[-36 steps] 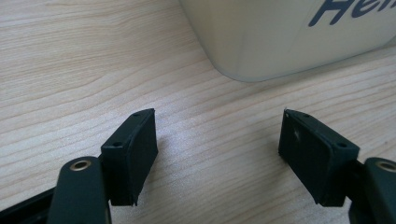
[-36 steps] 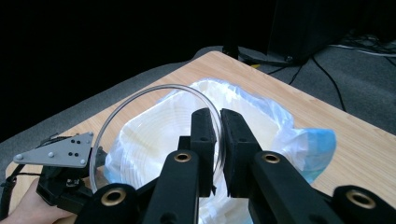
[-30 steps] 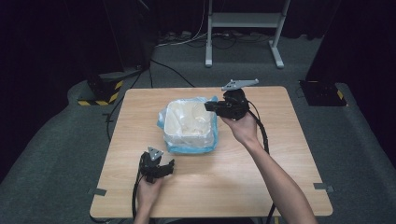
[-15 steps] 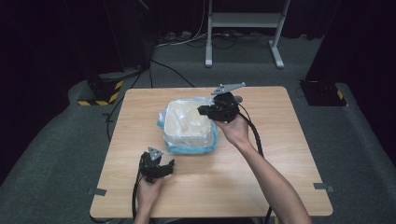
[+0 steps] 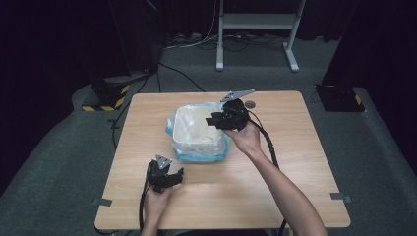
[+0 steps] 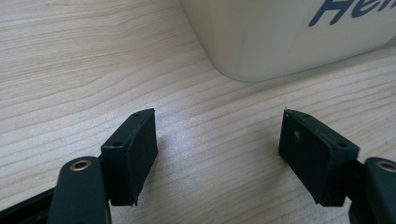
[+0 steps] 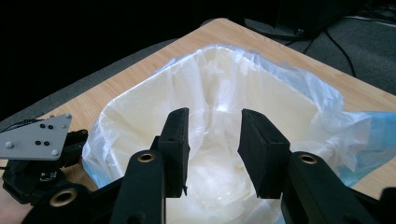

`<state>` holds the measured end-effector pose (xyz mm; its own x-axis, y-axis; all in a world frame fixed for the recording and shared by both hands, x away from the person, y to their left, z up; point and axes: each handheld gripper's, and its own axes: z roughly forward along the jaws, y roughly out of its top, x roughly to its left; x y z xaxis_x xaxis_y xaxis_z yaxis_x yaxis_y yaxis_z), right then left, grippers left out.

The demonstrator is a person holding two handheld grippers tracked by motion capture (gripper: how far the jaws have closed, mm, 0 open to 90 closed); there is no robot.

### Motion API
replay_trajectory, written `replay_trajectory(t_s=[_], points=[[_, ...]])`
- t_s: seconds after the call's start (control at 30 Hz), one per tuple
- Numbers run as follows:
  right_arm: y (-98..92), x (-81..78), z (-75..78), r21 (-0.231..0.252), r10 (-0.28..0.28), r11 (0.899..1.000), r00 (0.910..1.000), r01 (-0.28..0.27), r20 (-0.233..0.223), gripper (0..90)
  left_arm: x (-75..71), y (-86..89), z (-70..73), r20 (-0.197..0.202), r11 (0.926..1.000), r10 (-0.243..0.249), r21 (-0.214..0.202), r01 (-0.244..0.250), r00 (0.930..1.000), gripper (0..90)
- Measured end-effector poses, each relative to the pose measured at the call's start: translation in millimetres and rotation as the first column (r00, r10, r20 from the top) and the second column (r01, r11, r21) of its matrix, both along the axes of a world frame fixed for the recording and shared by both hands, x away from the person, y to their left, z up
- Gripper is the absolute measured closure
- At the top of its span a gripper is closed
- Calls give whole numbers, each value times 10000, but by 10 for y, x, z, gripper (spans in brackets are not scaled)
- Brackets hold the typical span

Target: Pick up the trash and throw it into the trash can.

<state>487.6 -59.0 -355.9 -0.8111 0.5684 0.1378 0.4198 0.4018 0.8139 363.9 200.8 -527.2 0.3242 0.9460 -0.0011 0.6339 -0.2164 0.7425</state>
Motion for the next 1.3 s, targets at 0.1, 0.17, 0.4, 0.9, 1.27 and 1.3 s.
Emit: replay_trajectory(t_s=[0.1,0.17,0.4,0.9,1.27,1.3], points=[[-40,-35,35,53,-57,10000,9998,56,177,602,0,0,0,-1,10000,0,-2,0,10000,277],[-74,-65,55,195,-113,9998,9993,106,356,600,0,0,0,2,10000,2,-3,-2,10000,277],[-287,-165,55,486,-375,9982,9978,349,547,592,0,0,0,2,10000,2,-4,-2,10000,277],[-810,-462,-18,901,-1126,9904,9895,1045,905,592,1,-1,-2,26,10000,6,6,-6,10000,277],[-1098,-654,-257,893,-1702,9827,9810,1620,933,588,1,-2,-2,31,10000,14,7,-14,10000,277],[-1123,-675,-287,885,-1774,9816,9798,1694,928,587,1,-2,-2,31,10000,12,-3,-12,10000,277]])
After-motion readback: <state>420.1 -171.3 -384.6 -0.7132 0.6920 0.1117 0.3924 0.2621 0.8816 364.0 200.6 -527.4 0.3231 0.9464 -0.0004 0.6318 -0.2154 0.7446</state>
